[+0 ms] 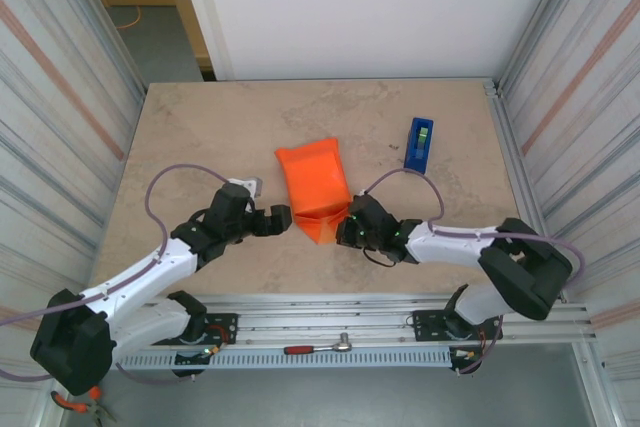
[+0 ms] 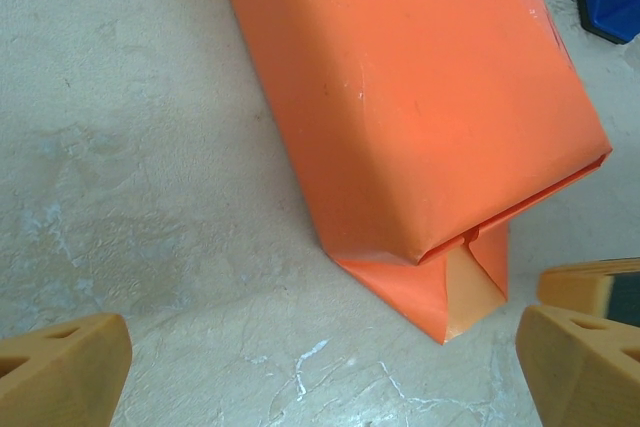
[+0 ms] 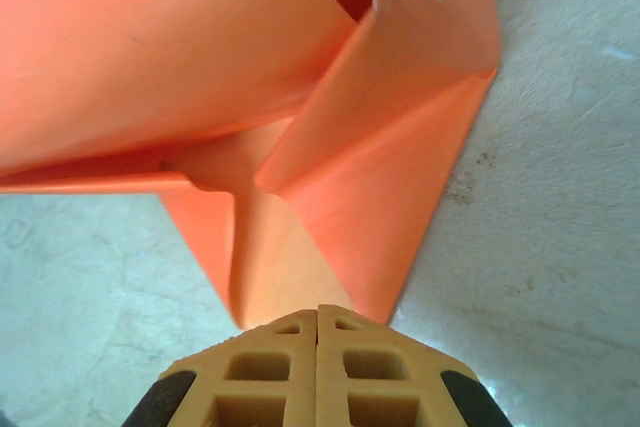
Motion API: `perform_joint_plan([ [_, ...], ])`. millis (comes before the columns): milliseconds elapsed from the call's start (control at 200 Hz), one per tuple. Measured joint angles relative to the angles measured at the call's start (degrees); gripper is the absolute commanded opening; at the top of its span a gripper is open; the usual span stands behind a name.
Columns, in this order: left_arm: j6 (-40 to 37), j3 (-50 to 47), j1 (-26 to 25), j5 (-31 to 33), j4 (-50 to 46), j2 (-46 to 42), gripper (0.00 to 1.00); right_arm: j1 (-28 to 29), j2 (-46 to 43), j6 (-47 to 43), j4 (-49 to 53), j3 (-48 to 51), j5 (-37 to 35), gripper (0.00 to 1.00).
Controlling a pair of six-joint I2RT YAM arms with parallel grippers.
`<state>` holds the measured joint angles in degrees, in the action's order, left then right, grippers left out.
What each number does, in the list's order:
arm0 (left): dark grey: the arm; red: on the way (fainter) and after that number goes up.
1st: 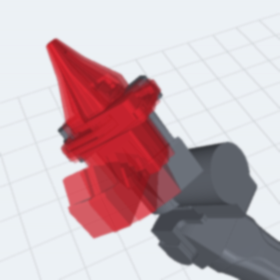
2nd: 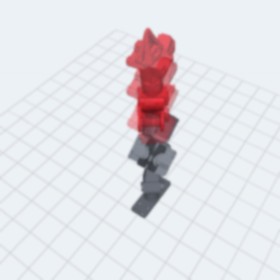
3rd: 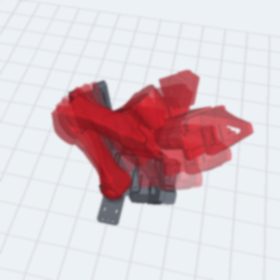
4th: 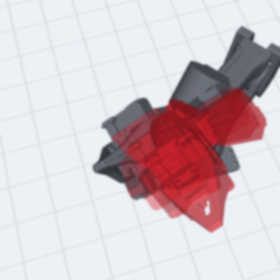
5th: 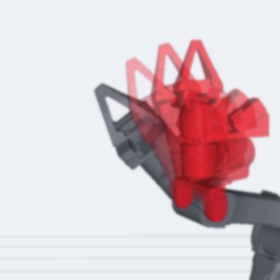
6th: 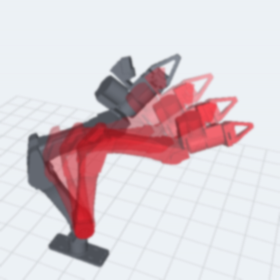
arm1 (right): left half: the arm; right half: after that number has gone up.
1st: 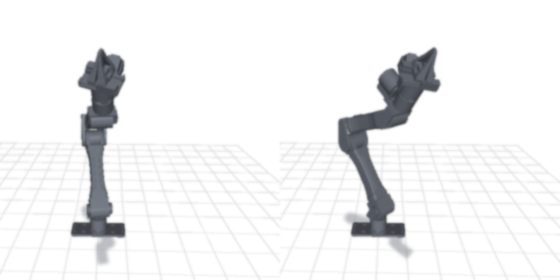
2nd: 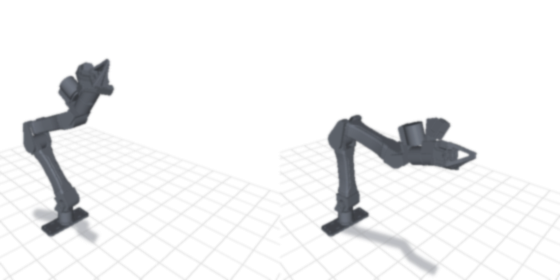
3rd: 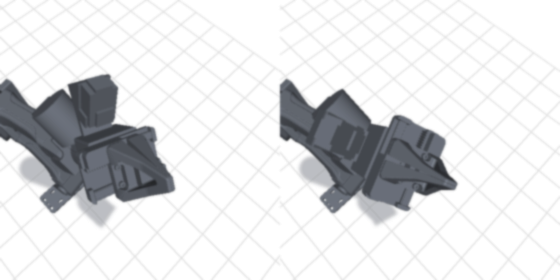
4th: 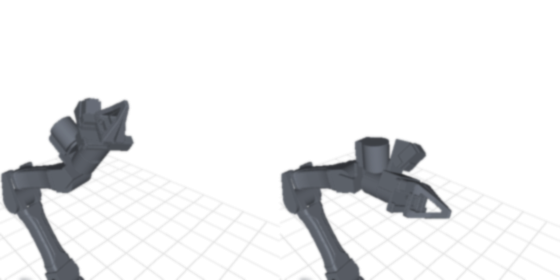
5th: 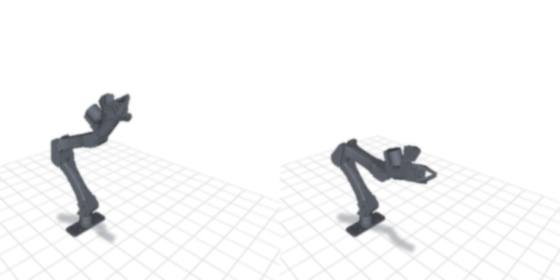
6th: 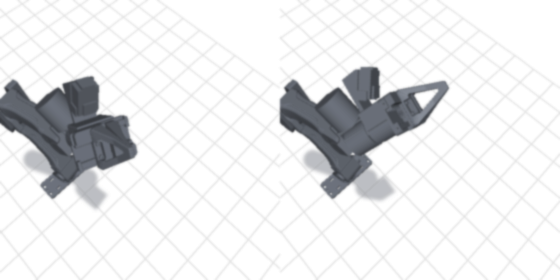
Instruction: Wrap the gift box in paper
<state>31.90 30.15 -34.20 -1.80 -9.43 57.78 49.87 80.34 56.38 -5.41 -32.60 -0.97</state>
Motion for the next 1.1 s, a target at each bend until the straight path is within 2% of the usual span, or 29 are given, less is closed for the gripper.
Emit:
perform_joint_plan([
  [45,0.0,-0.1,0.0,0.2,0.0,0.0,0.99,0.0,-1.5,0.0,2.5,-0.6,-1.1,0.18],
  [246,0.4,-0.9,0.0,1.1,-0.3,0.0,0.99,-0.1,-3.3,-2.1,11.1,-4.9,-4.0,0.33],
  [401,1.2,-2.4,0.0,3.0,0.0,-1.6,0.99,-0.5,-3.1,-3.0,12.8,-5.2,-3.1,0.40],
  [601,1.7,-6.2,0.0,5.3,1.2,-5.8,0.99,-0.6,-3.1,-2.6,10.3,-3.8,-2.4,0.44],
  [636,1.8,-6.7,0.0,5.6,1.7,-6.5,0.99,-0.6,-3.1,-2.4,10.1,-3.6,-2.5,0.55],
  [681,1.8,-7.2,0.0,5.9,2.5,-7.4,0.99,-0.7,-3.1,-1.7,10.2,-3.6,-2.8,0.75],
  [701,1.8,-7.5,0.0,6.0,2.9,-7.7,0.99,-0.7,-3.1,-1.7,10.3,-3.6,-2.9,0.94],
  [712,1.8,-7.6,0.0,6.0,3.0,-7.9,0.99,-0.7,-3.1,-1.5,10.4,-3.6,-3.0,1.00],
  [967,1.8,-9.4,0.0,6.2,5.6,-9.5,0.99,-0.2,-2.3,-1.3,11.5,-3.6,-3.7,1.00],
  [1097,1.8,-9.5,0.0,6.4,6.4,-9.5,0.99,-0.2,0.1,-1.3,10.1,-3.6,-2.0,0.82],
])
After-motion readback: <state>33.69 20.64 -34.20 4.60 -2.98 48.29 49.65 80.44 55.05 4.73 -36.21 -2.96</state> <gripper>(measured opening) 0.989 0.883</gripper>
